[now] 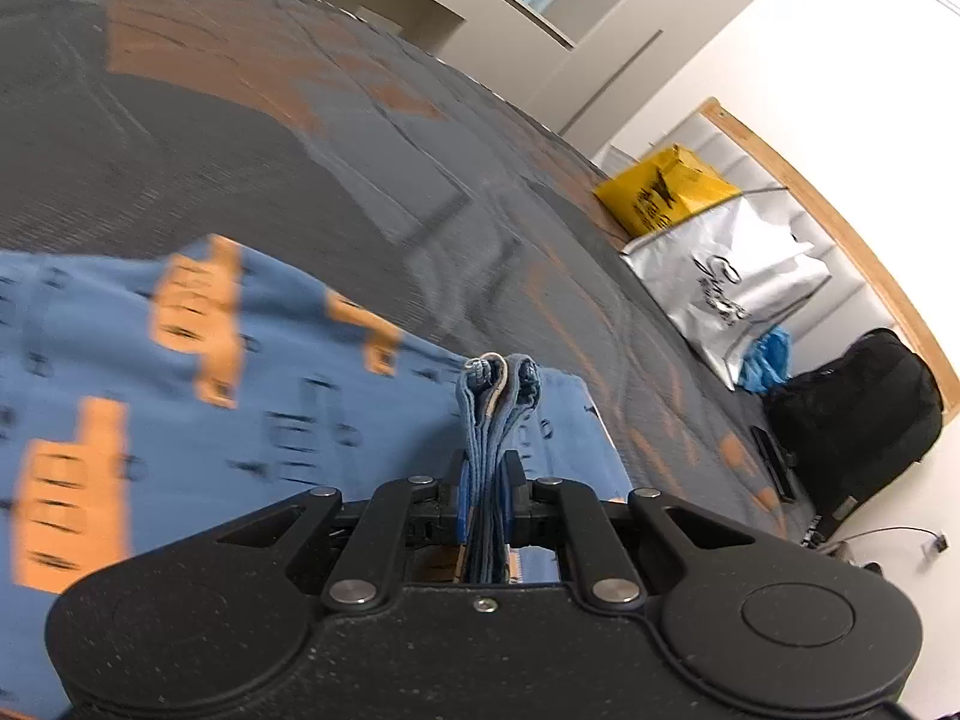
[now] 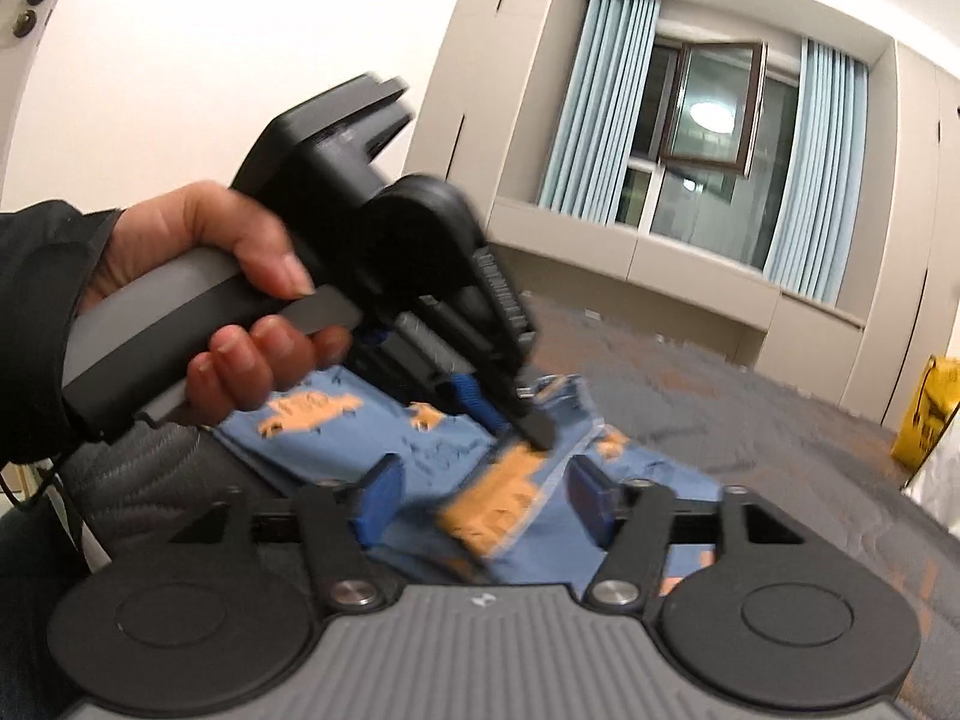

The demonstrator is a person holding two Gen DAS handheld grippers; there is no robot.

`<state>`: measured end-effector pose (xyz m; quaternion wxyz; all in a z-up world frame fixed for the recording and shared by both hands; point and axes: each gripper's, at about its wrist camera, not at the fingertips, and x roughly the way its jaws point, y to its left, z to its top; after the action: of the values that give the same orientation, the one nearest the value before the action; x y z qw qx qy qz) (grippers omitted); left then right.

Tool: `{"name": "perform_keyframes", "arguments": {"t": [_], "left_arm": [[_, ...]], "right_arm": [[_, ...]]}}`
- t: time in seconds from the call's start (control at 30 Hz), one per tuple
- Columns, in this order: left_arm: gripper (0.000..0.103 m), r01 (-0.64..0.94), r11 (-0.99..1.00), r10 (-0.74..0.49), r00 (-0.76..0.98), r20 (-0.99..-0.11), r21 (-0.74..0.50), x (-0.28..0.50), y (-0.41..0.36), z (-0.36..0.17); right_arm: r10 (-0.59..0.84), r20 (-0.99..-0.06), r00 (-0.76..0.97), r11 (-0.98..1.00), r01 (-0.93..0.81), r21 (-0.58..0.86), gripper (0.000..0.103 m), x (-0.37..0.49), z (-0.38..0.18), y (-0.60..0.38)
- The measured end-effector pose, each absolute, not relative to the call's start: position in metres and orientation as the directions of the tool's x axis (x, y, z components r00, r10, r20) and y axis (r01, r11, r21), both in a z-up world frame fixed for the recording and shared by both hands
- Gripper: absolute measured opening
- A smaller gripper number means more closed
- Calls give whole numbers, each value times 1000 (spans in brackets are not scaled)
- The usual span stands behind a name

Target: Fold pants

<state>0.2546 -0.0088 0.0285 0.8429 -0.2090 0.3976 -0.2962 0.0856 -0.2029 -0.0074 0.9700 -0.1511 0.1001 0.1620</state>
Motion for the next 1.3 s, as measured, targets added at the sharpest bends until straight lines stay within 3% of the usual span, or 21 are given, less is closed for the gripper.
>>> {"name": "perform_keyframes", "arguments": {"t": [0.03, 0.1, 0.43, 0.67, 0.77, 0.83, 0.93, 1.03, 1.23, 1.3], "left_arm": [[10, 332, 746, -656, 516, -551, -577, 254, -1, 30], [10, 326, 760, -641, 522, -563, -563, 254, 14, 32], [11, 253, 798, -589, 525, -615, -548, 264, 59, 1], [15, 239, 786, -593, 552, -586, -571, 258, 64, -9], [32, 239, 807, -563, 586, -582, -540, 251, 63, -1], [64, 232, 848, -501, 643, -580, -476, 243, 60, 9], [84, 216, 922, -369, 743, -558, -322, 230, 47, 23], [95, 185, 967, -251, 805, -537, -174, 226, 29, 25], [96, 122, 992, -113, 803, -586, -24, 238, 6, 7], [102, 115, 993, -98, 805, -586, -8, 240, 8, 0]], "right_arm": [[283, -227, 932, 903, -339, -263, 93, 84, -6, -202], [280, -194, 940, 905, -326, -272, 103, 80, -4, -200], [227, -224, 948, 916, -286, -282, 103, 86, -9, -188], [197, -259, 945, 923, -268, -275, 103, 94, -17, -195], [184, -260, 948, 929, -254, -270, 103, 97, -15, -202], [151, -247, 957, 930, -223, -292, 103, 100, -15, -209], [68, -223, 973, 917, -149, -369, 103, 115, -12, -222], [4, -214, 977, 901, -96, -424, 103, 143, -10, -238], [-41, -281, 959, 857, -111, -503, 103, 221, -16, -251], [-52, -290, 956, 838, -116, -533, 103, 237, -21, -250]]}}
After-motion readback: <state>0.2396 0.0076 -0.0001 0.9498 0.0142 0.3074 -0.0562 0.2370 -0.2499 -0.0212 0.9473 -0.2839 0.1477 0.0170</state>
